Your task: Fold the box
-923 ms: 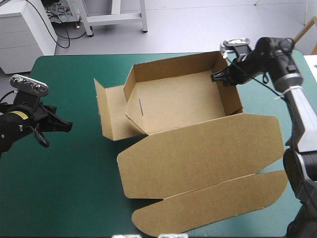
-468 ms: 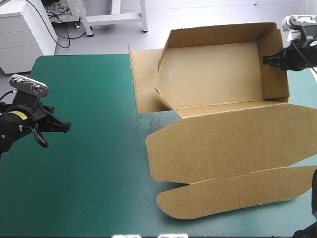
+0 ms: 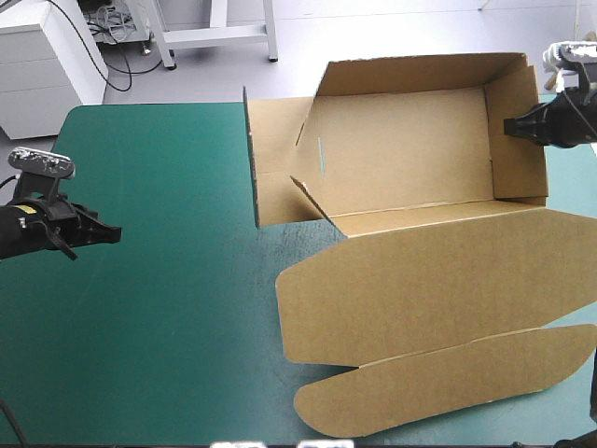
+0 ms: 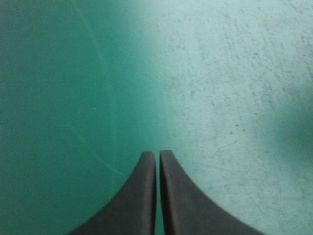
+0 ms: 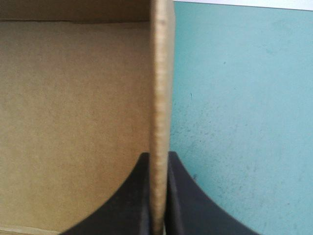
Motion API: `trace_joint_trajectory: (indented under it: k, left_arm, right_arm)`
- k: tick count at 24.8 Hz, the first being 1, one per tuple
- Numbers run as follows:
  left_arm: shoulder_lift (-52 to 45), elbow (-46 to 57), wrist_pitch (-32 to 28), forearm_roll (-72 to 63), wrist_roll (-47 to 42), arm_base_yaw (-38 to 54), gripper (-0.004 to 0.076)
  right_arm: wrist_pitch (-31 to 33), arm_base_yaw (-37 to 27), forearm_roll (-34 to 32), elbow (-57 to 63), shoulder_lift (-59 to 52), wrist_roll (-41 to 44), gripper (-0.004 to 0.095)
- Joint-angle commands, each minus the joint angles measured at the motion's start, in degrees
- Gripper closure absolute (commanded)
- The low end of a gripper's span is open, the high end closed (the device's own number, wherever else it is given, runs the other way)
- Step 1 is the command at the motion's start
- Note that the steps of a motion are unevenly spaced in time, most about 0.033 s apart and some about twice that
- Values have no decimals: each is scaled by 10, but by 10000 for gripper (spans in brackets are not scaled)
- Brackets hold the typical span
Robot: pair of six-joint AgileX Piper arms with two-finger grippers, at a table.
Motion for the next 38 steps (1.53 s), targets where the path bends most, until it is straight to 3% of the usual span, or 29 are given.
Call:
trace_joint_trajectory:
  k: [1, 6, 15, 23, 25, 33, 38]
  left_arm:
    - [45, -15, 38, -212, 134, 69, 703]
    - [125, -15, 114, -368, 247, 89, 708]
    - [221, -15, 192, -593, 292, 63, 696]
    - [233, -15, 182, -615, 331, -51, 106]
    - [233, -15, 191, -639, 333, -71, 4]
    - [232, -15, 192, -685, 338, -88, 9]
    - [231, -15, 192, -711, 336, -88, 9]
  right_arm:
    - [-22, -6, 56, 20, -41, -13, 928]
    - [-22, -6, 86, 38, -53, -31, 927]
    - [-22, -6, 143, 42, -64, -51, 928]
    - [-22, -6, 153, 42, -64, -60, 928]
    - [-22, 1, 152, 42, -64, -60, 928]
    - [-33, 63, 104, 42, -60, -49, 927]
    - [-62, 68, 93, 42, -57, -26, 927]
